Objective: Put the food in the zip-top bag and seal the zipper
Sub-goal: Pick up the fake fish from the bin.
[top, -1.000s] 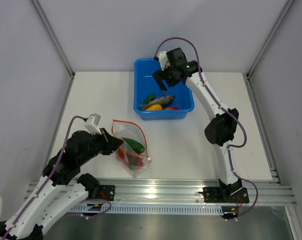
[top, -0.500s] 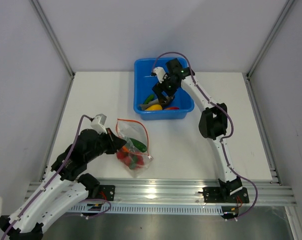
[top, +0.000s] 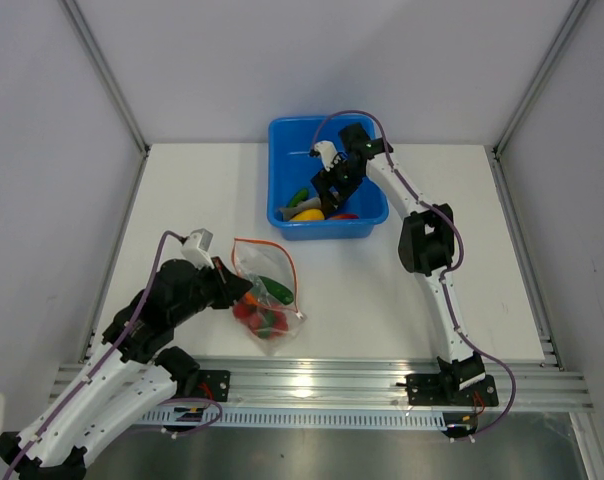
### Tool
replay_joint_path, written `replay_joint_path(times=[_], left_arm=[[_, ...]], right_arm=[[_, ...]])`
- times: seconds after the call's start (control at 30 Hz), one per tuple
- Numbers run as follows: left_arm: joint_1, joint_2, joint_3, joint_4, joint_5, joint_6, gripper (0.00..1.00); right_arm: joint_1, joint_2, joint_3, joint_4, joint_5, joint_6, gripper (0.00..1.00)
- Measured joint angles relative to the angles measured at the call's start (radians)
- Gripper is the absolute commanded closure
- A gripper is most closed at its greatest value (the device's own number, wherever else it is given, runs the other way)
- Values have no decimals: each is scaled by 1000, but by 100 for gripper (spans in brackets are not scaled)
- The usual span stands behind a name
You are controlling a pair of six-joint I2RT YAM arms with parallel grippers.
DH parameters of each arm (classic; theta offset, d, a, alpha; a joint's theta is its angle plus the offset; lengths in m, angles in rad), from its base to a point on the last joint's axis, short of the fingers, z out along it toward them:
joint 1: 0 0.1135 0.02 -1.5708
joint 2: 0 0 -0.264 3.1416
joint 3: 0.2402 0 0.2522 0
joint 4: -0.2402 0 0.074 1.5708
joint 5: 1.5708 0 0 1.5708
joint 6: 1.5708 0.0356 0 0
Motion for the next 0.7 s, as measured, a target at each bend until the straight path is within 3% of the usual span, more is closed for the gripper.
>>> replay_joint_path(times=[0.27, 0.7], left_arm=[[0, 0, 0, 0, 0, 0, 99], [0, 1, -6, 0, 0, -1, 99]], right_arm=[[-6, 16, 0, 37, 9, 18, 23], [12, 31, -26, 126, 131, 53, 19]])
